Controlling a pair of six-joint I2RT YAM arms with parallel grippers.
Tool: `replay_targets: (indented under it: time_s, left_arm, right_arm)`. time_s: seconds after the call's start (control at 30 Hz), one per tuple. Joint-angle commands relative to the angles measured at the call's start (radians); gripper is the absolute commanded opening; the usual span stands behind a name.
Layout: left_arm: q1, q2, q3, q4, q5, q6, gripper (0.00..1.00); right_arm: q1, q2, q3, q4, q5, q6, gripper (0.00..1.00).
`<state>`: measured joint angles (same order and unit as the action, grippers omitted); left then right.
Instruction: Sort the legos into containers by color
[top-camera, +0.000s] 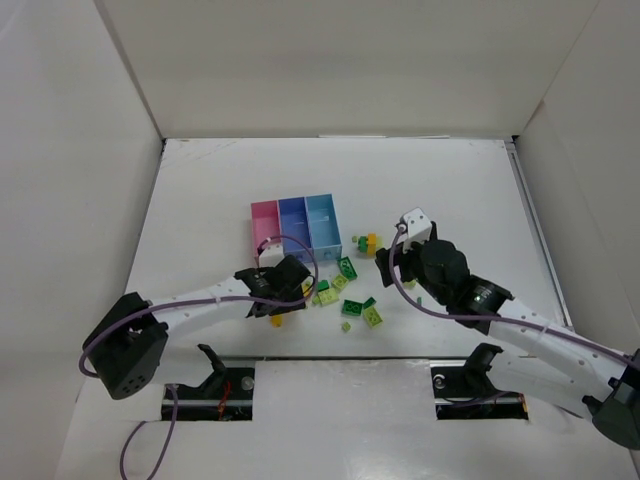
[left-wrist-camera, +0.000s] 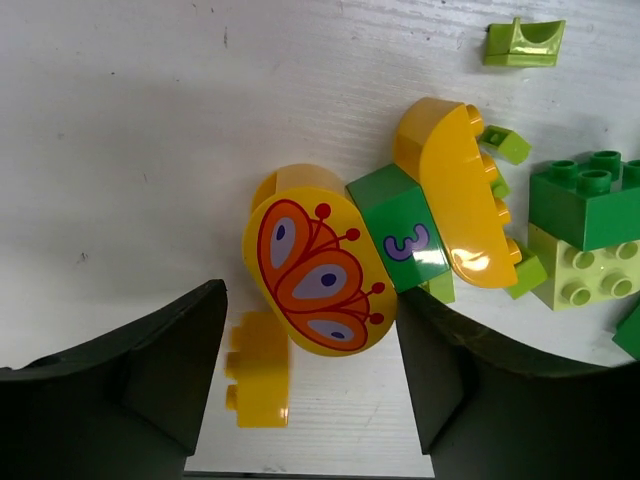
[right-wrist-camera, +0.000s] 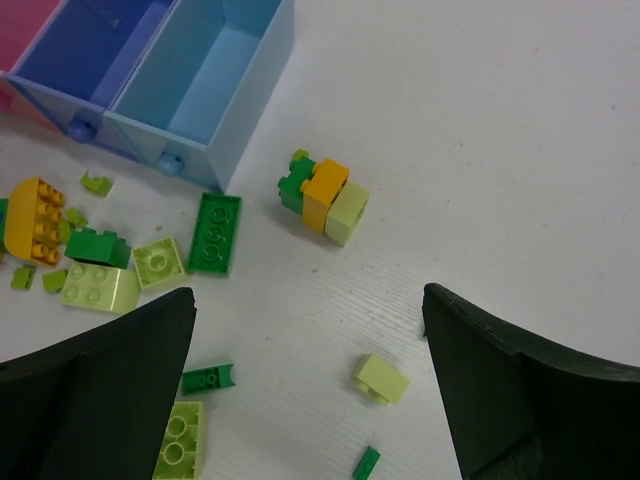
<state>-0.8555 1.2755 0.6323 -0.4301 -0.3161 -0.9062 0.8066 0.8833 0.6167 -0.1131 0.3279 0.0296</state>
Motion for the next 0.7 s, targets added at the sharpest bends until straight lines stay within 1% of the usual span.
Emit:
replay_targets:
  time_s: [0.0, 0.13, 0.27, 0.37, 0.47, 0.53, 0.6, 0.63, 0.67]
  left_arm:
    - [0.004, 0.007, 0.004, 0.013, -0.028, 0.001, 0.62]
    - [0.004, 0.019, 0.004, 0.022, -0.037, 0.01, 0.45]
    - [0.004, 0.028, 0.004, 0.033, -0.037, 0.029, 0.42]
    - [0.004, 0.038, 0.004, 0.042, -0.037, 0.039, 0.32]
    - [0.004, 0.025, 0.004, 0.054, -0.046, 0.058, 0.29]
    - [-0.007, 0.015, 0.014, 0.063, -0.046, 0.09, 0.21]
    - [-0.02, -0.013, 0.026, 0.063, -0.057, 0.101, 0.21]
    - [-0.037, -0.022, 0.036, 0.063, -0.057, 0.101, 0.2]
    - [-0.049, -0.034, 0.037, 0.063, -0.07, 0.113, 0.2]
  right_arm:
    - [0.009, 0.003, 0.052, 0.007, 0.023, -0.011, 1.0]
    - [0.009, 0.022, 0.061, 0.007, 0.023, -0.011, 0.99]
    - [0.009, 0.022, 0.061, -0.002, 0.023, -0.011, 0.99]
    - [0.009, 0.022, 0.061, -0.002, 0.023, -0.011, 0.99]
    - [0.009, 0.022, 0.061, -0.002, 0.002, -0.011, 0.99]
    - [0.009, 0.013, 0.061, -0.002, 0.002, -0.011, 0.99]
    - [0.009, -0.001, 0.061, -0.002, -0.01, -0.011, 0.99]
    - [0.009, -0.001, 0.061, -0.002, -0.01, -0.011, 0.99]
    - [0.009, -0.012, 0.072, -0.002, -0.041, -0.011, 0.99]
